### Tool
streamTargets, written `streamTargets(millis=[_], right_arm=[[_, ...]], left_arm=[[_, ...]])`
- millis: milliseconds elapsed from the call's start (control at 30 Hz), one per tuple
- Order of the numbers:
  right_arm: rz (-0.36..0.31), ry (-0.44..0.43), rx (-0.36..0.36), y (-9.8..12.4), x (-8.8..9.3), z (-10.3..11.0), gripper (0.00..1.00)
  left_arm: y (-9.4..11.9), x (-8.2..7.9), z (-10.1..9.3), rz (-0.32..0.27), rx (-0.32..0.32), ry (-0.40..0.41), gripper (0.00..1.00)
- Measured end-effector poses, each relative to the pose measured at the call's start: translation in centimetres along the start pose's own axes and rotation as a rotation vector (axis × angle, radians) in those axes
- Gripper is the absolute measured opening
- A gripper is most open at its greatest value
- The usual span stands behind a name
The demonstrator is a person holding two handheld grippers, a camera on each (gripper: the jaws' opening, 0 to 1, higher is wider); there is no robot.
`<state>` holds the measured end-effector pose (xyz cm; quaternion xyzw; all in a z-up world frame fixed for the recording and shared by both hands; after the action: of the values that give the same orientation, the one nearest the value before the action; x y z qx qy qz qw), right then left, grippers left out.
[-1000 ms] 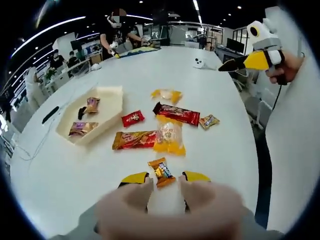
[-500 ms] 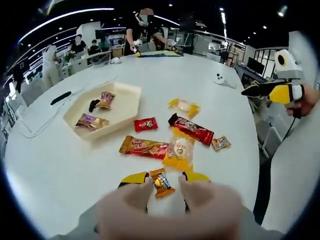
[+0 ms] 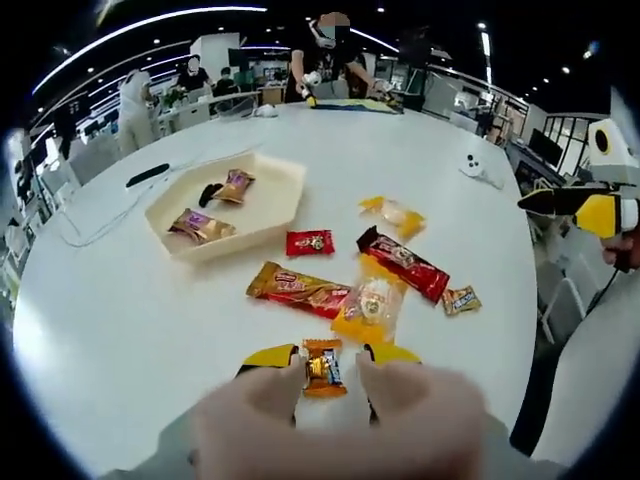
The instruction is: Place the target food into the container with the food tongs after gripping and lifting it, then release it inside without dropping or visibly crushing the food.
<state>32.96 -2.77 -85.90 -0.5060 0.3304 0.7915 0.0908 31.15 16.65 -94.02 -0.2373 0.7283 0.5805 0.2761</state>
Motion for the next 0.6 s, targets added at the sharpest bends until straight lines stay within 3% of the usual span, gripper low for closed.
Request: streamTargets(millis=[100,400,600], right_arm=[[0.004,-0.003,-0.002,-0.10,0.14,0.08,0.61],[0.003,-0.007,-0.023,-0.61,0.01,0.68,0.59],[0.002,-0.009,-0.019,-0.50,0.00,0.65,0.58]], left_arm=[[0.10,-0.04,-0.13,-0.016,-0.009,-0.080,0.24],[0.26,0.15,0.48,-0.091,0.006,-0.069,0.17],[0.29,-0.02,0.36,-0.085,0.012,-0.076,0.14]])
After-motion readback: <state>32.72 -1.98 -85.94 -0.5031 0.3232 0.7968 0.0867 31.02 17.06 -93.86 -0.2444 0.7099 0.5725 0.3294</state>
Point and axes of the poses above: the point that each gripper's makers call its tool centre point, and the gripper's own axes: y roughly backward along the fingers, z roughly to its left, x roughly out of its underside, the point moved 3 cm from there along y, roughly backward along the fingers, and after that the axes turned 9 degrees about y, right-handed, at the moved point
